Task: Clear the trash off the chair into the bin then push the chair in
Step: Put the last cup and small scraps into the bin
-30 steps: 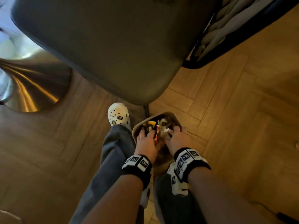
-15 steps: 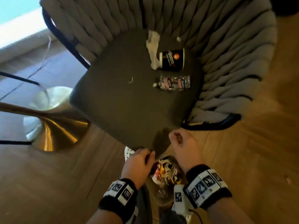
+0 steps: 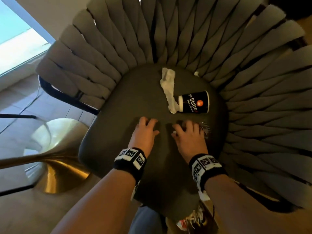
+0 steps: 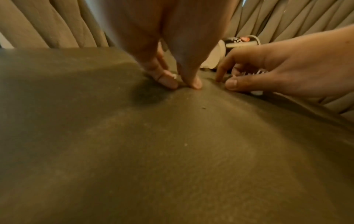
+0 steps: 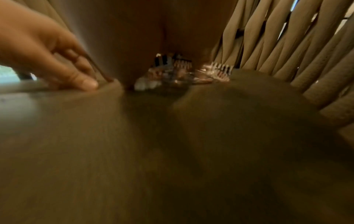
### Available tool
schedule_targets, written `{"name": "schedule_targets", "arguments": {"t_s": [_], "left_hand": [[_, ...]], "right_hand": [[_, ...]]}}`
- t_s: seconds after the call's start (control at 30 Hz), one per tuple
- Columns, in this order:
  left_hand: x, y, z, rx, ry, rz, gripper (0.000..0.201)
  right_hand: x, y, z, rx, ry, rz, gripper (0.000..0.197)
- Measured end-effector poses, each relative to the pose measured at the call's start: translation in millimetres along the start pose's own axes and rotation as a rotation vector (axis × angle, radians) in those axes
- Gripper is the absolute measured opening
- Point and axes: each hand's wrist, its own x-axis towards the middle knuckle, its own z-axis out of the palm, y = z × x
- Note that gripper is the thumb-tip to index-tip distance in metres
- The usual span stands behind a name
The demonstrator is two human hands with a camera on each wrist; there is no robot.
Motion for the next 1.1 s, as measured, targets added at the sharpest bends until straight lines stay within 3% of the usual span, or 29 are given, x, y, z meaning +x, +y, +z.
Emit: {"name": "schedule_targets", "arguments": {"t_s": [0.17, 0.27, 0.33, 0.4, 0.5, 0.63, 0.8, 0.93, 1.1], "left_hand": [[23.9, 1.2, -10.1, -0.139, -0.004, -0.014, 0.027], [50.8, 21.5, -29.2, -0.243, 0.042, 0.009, 0.025], [72.4, 36.9, -39.4, -0.251, 0.159, 0.042, 0.028], [97.2, 47.9, -41.4, -0.248, 0.258, 0.045, 0.029], [127.1, 59.8, -38.3, -0.207, 0.215, 0.014, 0.03], [139.7, 58.8, -27.1, 0.018, 0.047, 0.093, 0.036], [104.7, 39.9, -30.7, -0.202, 0.034, -0.021, 0.033], [36.5, 25.5, -20.8, -0.261, 0.106, 0.005, 0.022], [-68.5, 17.1, 16.7, -0.376, 0.009, 0.015, 0.014]], "right_hand": [[1.8, 4.9, -2.7, 0.224, -0.035, 0.053, 0.03], [0.9, 4.7, -32.0, 0.413, 0.236, 0.171, 0.026], [7.1, 7.1, -56.3, 0.512, 0.446, 0.301, 0.025], [23.4, 11.8, -74.7, 0.55, 0.546, 0.42, 0.025], [56.6, 20.1, -77.4, 0.51, 0.463, 0.503, 0.027], [75.6, 30.1, -67.0, 0.507, 0.382, 0.436, 0.024], [52.5, 26.9, -69.2, 0.609, 0.343, 0.407, 0.018], [6.6, 15.3, -70.6, 0.641, 0.353, 0.375, 0.015], [-83.0, 4.2, -65.7, 0.66, 0.313, 0.33, 0.01]]}}
